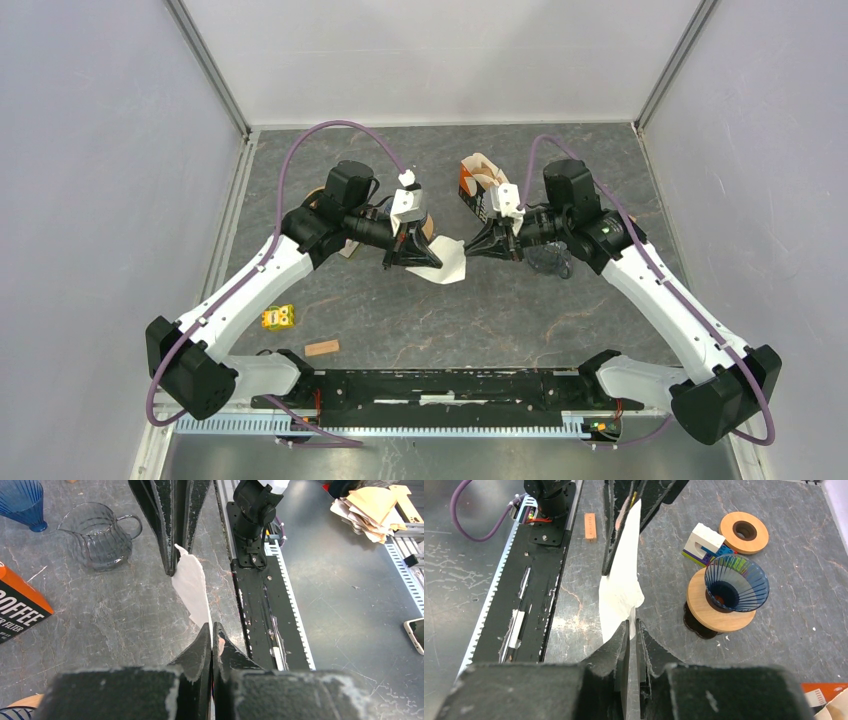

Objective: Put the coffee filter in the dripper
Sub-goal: Place the coffee filter in the coffee dripper.

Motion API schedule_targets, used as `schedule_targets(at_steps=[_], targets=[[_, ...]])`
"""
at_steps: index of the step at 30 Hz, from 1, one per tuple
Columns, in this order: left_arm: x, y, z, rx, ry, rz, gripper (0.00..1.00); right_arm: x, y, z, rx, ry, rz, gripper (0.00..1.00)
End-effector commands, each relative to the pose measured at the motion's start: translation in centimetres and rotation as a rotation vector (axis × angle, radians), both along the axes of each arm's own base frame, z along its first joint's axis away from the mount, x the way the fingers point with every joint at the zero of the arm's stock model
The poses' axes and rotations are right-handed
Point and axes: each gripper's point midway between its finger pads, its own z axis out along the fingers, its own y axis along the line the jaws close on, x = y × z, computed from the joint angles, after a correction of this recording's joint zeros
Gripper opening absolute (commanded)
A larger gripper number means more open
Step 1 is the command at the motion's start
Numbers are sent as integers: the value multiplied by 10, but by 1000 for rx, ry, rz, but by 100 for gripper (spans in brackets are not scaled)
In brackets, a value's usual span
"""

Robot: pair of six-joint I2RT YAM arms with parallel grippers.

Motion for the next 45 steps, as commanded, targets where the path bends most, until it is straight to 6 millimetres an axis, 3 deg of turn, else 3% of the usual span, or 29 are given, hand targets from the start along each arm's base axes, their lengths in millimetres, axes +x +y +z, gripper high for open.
schedule_targets(at_steps=[1,20,26,33,45], targets=[[-5,2,7,-37,-49,-46,2,-13,0,8,23,-42,69,14],[-8,3,3,-35,-47,-58,2,-21,-1,18,44,-58,103,13],[-10,4,3,-36,-49,-68,2,-13,-5,30,24,-115,44,26],[-16,5,3,-44,-36,-86,2,-13,-4,42,53,-113,38,26],[-3,0,2,-30,-29,-36,2,-21,2,49,72,-81,46,45]])
